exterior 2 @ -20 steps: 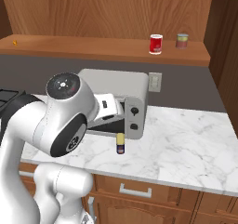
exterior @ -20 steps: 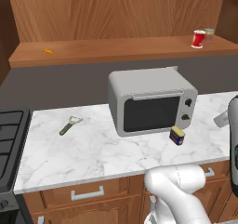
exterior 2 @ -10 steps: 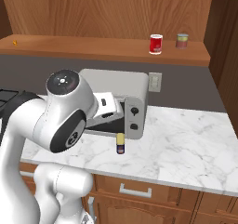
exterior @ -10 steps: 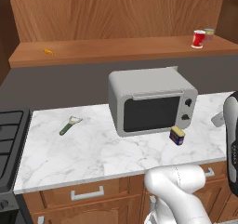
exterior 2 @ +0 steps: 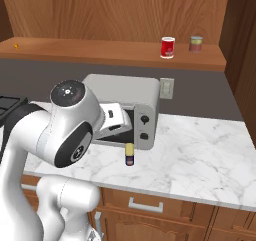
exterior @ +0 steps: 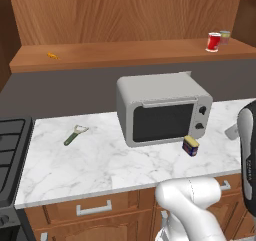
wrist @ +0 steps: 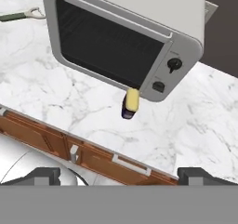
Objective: Pick the cans from the counter and place them in their designated side in the cabinet.
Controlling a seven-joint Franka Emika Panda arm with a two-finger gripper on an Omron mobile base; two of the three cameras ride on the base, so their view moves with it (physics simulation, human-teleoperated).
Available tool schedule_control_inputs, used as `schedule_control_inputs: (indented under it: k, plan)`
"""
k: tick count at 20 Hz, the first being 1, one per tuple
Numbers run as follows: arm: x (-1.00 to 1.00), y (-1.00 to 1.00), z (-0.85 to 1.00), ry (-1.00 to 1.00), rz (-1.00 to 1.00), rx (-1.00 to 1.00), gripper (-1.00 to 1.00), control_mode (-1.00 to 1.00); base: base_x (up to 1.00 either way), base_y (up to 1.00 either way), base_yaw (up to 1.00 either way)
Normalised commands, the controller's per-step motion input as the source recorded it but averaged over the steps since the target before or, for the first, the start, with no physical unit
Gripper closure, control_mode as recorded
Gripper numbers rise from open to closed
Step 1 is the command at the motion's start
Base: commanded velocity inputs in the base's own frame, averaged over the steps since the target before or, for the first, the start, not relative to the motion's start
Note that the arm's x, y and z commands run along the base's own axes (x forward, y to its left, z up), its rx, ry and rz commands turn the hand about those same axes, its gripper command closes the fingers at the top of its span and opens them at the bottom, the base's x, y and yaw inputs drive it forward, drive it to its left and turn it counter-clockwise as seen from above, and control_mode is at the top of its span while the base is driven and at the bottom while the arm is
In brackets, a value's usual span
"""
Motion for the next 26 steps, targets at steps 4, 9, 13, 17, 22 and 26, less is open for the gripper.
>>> schedule_control_inputs:
  k: [4, 9, 13, 17, 22, 26]
  plan:
    - [0.01, 0.01, -0.11, 0.0, 0.0, 0.01, -1.0, -1.0, 0.0, 0.0, 0.0]
    - [0.04, 0.0, -0.1, 0.0, 0.0, 0.03, -1.0, -1.0, 0.0, 0.0, 0.0]
    - [0.06, 0.03, -0.12, 0.0, -0.01, 0.06, -1.0, -1.0, 0.0, 0.0, 0.0]
    - [0.08, 0.05, -0.12, 0.0, -0.01, 0.02, -1.0, -1.0, 0.0, 0.0, 0.0]
    - [0.11, 0.08, -0.13, 0.0, -0.02, 0.0, -1.0, -1.0, 0.0, 0.0, 0.0]
    - [0.12, 0.02, -0.11, 0.0, -0.02, 0.0, -1.0, -1.0, 0.0, 0.0, 0.0]
